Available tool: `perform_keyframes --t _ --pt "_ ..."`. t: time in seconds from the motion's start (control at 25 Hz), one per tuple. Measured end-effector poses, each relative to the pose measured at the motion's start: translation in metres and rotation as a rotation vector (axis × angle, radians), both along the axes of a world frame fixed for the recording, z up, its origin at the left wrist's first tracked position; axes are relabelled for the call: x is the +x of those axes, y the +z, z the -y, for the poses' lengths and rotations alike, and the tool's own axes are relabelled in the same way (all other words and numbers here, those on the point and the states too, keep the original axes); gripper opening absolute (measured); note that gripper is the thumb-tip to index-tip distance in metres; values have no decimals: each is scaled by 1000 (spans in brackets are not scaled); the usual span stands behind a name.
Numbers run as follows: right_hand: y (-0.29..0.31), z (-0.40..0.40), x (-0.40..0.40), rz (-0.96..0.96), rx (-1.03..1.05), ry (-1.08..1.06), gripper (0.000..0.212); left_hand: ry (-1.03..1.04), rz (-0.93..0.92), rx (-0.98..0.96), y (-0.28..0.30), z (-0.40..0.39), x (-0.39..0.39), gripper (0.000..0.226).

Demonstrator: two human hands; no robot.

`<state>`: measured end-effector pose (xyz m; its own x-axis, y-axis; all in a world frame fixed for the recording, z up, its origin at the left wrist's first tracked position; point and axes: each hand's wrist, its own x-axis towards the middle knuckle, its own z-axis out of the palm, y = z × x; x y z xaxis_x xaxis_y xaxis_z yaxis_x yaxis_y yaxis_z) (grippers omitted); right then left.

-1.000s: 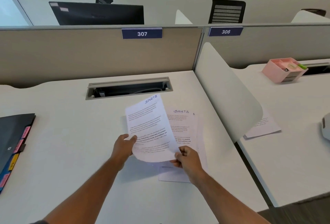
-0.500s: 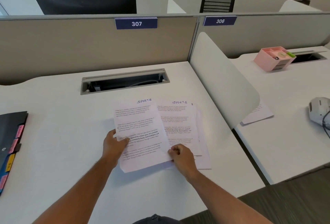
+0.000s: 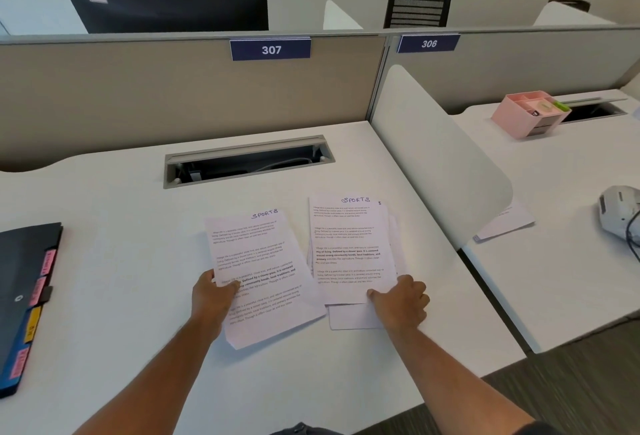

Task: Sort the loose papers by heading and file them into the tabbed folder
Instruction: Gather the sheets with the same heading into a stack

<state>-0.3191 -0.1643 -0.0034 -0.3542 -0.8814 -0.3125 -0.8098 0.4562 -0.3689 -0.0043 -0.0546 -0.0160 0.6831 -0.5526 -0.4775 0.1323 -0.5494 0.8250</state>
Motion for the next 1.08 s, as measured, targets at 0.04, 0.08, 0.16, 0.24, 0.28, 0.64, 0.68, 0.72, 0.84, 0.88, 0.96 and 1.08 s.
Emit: perform_keyframes --t 0.04,0.08,0.16,0.24,0.28,0.64,0.68,0.72,0.84,0.88,0.96,1.08 --pt "0 0 2 -1 -12 -7 71 -4 0 4 -1 -1 1 38" --pt "0 -1 4 -2 -30 -17 69 -8 3 7 -2 -3 2 38" --pt "-2 -1 6 3 -89 -32 60 -14 8 14 -3 -5 4 38" --pt "-6 0 5 40 -160 -37 43 -22 12 17 -4 -6 6 38" --pt "-6 2 4 93 -190 -49 31 -28 14 17 -3 -6 6 38" --pt "5 20 1 519 -331 -294 17 -38 51 11 -1 -7 7 31" --pt "6 22 1 568 -353 -319 17 -36 55 12 0 -8 7 30" --pt "8 24 2 609 -359 -325 17 -30 55 15 0 -8 6 30" --pt "15 19 13 779 -257 -236 13 -21 44 37 2 -9 5 25" --pt "15 14 20 803 -197 -182 13 -21 39 48 2 -10 5 23" --pt "10 2 33 798 -80 -90 18 -26 39 66 4 -10 5 20" --pt "3 -20 55 825 41 -24 22 -1 5 56 5 -9 6 23"
